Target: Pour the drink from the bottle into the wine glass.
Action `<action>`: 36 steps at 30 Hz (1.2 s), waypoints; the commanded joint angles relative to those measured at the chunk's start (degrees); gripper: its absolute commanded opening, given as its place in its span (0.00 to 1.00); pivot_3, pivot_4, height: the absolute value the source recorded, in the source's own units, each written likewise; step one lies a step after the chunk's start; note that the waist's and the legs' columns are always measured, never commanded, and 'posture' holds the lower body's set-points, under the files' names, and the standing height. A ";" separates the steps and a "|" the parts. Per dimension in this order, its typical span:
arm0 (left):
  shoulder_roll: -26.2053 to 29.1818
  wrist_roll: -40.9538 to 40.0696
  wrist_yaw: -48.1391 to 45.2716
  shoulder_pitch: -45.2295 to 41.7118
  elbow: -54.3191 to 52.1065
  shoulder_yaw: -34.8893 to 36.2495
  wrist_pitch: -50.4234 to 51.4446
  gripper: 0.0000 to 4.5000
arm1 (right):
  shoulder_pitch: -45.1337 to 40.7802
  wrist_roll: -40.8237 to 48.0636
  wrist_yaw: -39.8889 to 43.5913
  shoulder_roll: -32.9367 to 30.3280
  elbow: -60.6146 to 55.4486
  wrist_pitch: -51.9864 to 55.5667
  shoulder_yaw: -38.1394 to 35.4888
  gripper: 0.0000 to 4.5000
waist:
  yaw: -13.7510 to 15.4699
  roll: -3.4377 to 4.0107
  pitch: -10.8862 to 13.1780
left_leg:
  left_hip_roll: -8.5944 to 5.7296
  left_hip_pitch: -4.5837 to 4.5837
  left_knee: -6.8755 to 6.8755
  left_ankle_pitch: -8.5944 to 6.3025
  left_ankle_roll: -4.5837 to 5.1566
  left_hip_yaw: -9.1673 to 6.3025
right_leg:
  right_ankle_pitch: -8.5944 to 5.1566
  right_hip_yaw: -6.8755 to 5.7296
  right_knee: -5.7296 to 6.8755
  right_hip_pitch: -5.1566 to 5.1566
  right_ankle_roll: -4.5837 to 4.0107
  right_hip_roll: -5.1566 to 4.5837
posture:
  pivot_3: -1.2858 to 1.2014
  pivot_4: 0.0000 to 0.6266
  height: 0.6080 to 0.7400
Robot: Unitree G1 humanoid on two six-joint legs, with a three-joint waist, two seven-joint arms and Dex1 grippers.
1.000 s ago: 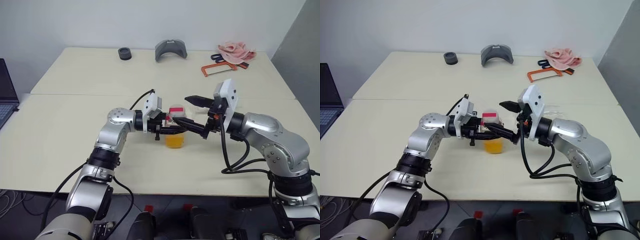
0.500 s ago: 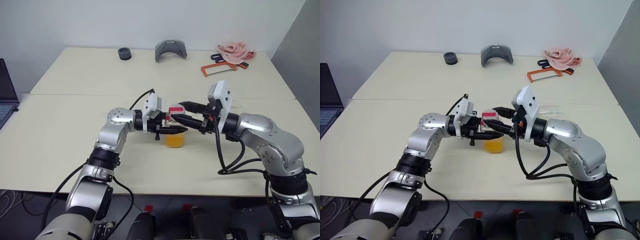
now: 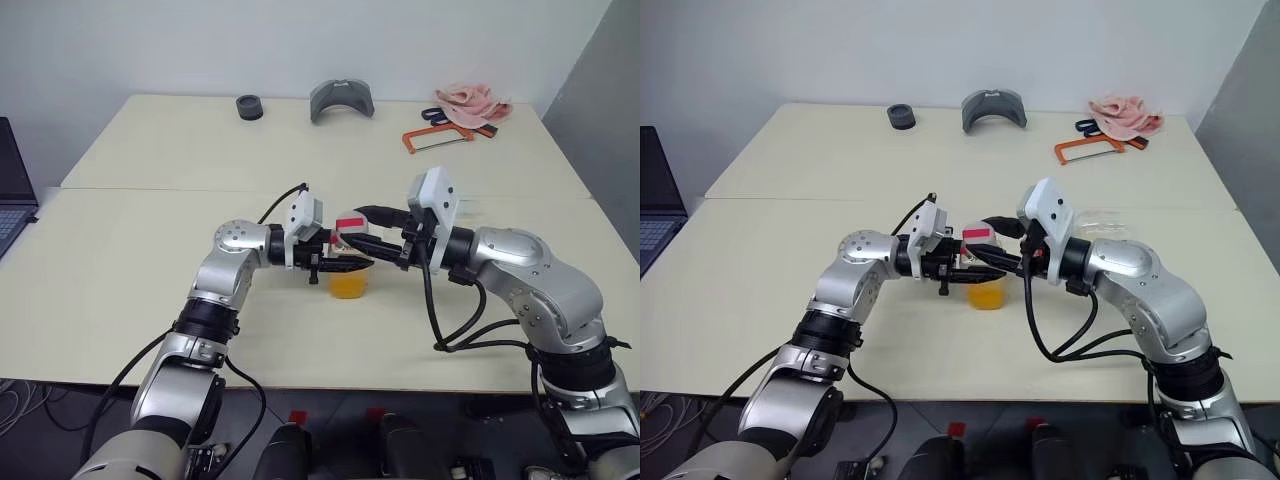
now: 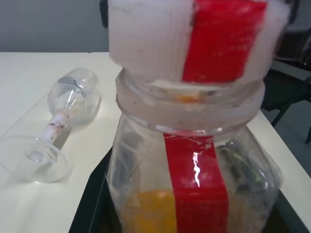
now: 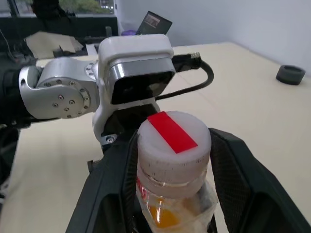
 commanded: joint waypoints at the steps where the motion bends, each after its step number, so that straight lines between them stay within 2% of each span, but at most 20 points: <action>1: 0.07 -1.03 0.23 -0.44 -2.57 0.51 -0.36 0.38 | 1.13 -4.32 0.95 -0.46 -0.98 -7.32 0.22 0.40 | -0.01 0.00 0.00 | 0.00 -0.01 0.00 0.00 0.00 -0.01 | 0.00 -0.02 0.00 0.00 0.00 0.00 | 0.52 0.24 1.00; 7: 0.08 -1.45 0.49 -0.12 -3.01 0.66 0.30 0.38 | 4.84 -2.11 1.23 1.16 -1.98 -9.79 -3.15 0.38 | 0.02 0.00 0.00 | 0.01 0.00 0.00 0.02 -0.04 0.00 | 0.00 0.00 0.01 0.00 0.00 0.00 | 0.52 0.24 1.00; 11: 0.03 -1.66 0.64 0.10 -3.36 0.75 0.67 0.38 | 7.57 11.13 -1.52 3.62 -4.54 -0.52 -10.28 0.38 | 0.12 0.00 0.00 | 0.02 -0.01 0.00 0.04 -0.07 -0.02 | 0.00 0.00 0.01 0.00 0.00 -0.01 | 0.52 0.24 1.00; 17: 0.08 -1.71 1.76 0.34 -3.00 1.21 0.68 0.38 | 11.04 19.11 -5.98 1.61 -8.05 4.54 -19.21 0.38 | 0.23 0.00 0.00 | 0.02 -0.01 -0.01 0.01 -0.01 -0.03 | 0.00 -0.01 0.00 0.01 0.00 -0.01 | 0.52 0.24 1.00; 19: -0.14 -1.92 2.71 0.40 -2.88 1.68 0.93 0.38 | 14.15 17.98 -6.69 -0.38 -9.03 4.41 -21.34 0.38 | 0.32 0.00 0.00 | 0.01 -0.01 -0.01 0.00 0.01 -0.01 | 0.00 0.00 0.00 0.01 0.00 -0.02 | 0.52 0.24 1.00; 23: -0.32 -2.62 4.26 0.62 -2.82 2.79 1.48 0.38 | 26.13 16.07 -7.13 -3.08 -8.30 2.95 -27.20 0.38 | 0.81 -0.01 0.00 | -0.01 -0.01 -0.02 -0.01 0.02 -0.01 | 0.00 -0.01 -0.02 0.05 0.00 -0.02 | 0.52 0.24 1.00; 26: 0.03 -2.81 4.02 1.17 -3.59 2.74 1.75 0.38 | 38.05 6.07 -8.52 -4.10 -0.74 -2.89 -28.41 0.38 | 1.29 -0.02 -0.02 | -0.03 0.01 -0.02 -0.02 0.03 0.12 | 0.00 0.04 -0.01 0.06 0.00 -0.01 | 0.52 0.24 1.00; 30: 0.22 -2.88 4.01 1.37 -4.48 2.67 2.16 0.38 | 43.70 -2.01 -9.59 -4.87 6.13 -8.50 -27.29 0.38 | 1.16 -0.01 -0.02 | -0.03 0.09 -0.02 -0.01 0.03 0.58 | 0.00 0.19 0.02 0.05 0.01 0.01 | 0.52 0.24 1.00; 36: 1.20 -2.95 6.60 1.13 -4.14 4.87 2.46 0.38 | 45.66 -3.77 -6.28 -6.76 6.53 -11.12 -28.67 0.81 | 0.79 0.02 -0.04 | 0.00 0.22 -0.04 -0.01 0.03 0.69 | 0.00 0.25 0.06 0.08 0.01 0.21 | 0.52 0.24 1.00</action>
